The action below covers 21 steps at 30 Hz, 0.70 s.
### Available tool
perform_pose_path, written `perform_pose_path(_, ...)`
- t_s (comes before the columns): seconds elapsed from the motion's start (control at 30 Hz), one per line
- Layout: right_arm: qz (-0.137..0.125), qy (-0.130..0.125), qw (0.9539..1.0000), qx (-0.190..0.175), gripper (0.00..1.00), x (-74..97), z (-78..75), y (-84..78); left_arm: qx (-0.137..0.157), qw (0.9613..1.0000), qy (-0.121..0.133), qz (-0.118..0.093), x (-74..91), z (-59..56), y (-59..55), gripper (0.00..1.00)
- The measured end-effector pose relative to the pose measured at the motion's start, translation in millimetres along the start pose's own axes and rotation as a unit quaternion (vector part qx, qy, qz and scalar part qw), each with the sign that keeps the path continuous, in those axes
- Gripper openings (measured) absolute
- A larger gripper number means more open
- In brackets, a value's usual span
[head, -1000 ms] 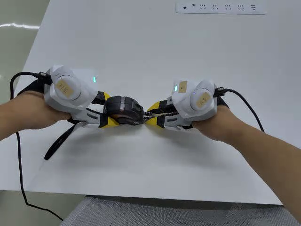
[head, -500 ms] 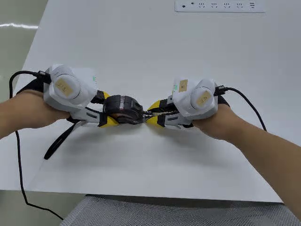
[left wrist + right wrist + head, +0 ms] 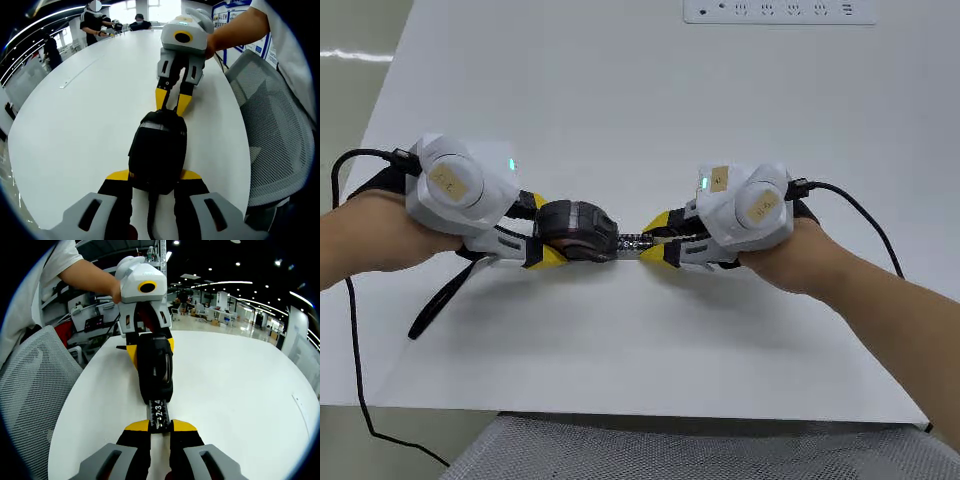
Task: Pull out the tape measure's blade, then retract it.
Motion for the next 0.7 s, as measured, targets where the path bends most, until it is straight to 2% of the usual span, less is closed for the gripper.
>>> perform_pose_path(0.33,0.005,-0.003,1.0,0.004,0.1,0.7,1.0,0.8,-0.001,1.0,0.0,0.001,0.1,0.1,0.0,0.27)
perform_pose_path(0.7,0.014,-0.008,0.9999,-0.002,0.1,17.1,-0.4,-10.8,0.003,1.0,0.0,-0.002,-0.3,0.7,0.6,0.27)
Point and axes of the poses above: the centre of the closed fingertips' face, and the gripper's own axes: x roughly backward along the fingers, z roughly to its left, y roughly out of its top, the point moved 8 cm from there along x, roughly backward along the fingers
